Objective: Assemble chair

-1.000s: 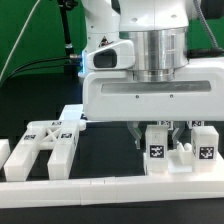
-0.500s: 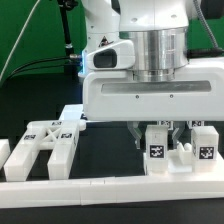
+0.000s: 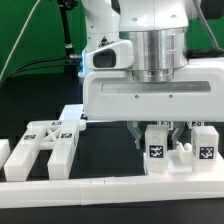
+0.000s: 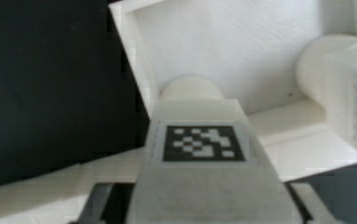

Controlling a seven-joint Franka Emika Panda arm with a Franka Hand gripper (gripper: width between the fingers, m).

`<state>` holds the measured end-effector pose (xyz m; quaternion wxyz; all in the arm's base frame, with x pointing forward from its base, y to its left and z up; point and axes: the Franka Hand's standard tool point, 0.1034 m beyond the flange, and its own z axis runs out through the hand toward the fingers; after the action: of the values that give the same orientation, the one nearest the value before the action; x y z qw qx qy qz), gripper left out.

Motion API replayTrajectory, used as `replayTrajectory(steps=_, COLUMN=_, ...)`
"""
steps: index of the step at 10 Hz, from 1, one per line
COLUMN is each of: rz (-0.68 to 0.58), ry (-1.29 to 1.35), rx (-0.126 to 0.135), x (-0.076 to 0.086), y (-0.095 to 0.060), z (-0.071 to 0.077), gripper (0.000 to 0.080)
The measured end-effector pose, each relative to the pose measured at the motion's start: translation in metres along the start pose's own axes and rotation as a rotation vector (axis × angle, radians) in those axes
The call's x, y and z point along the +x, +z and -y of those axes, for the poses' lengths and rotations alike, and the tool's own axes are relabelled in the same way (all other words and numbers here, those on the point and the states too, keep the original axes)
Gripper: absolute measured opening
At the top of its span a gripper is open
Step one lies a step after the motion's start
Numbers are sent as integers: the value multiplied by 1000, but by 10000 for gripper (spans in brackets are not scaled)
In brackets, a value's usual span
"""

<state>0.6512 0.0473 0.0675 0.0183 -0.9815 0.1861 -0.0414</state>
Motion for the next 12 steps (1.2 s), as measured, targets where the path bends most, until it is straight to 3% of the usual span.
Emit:
replayTrajectory(steps=4, rz=53, ry=692, rx=31, x=-3, y=0, z=-2, gripper=285)
replayTrajectory(steps=9, rz=61, ry=1016, rx=26, x=-4, y=2, z=-3, gripper=285)
replayTrajectory(steps=10, rz=82, ry=1175, rx=40, x=-4, y=2, z=-4, gripper=285)
replayTrajectory(steps=12, rz=80, ry=1134, rx=41, x=-4, y=2, z=-3, gripper=285)
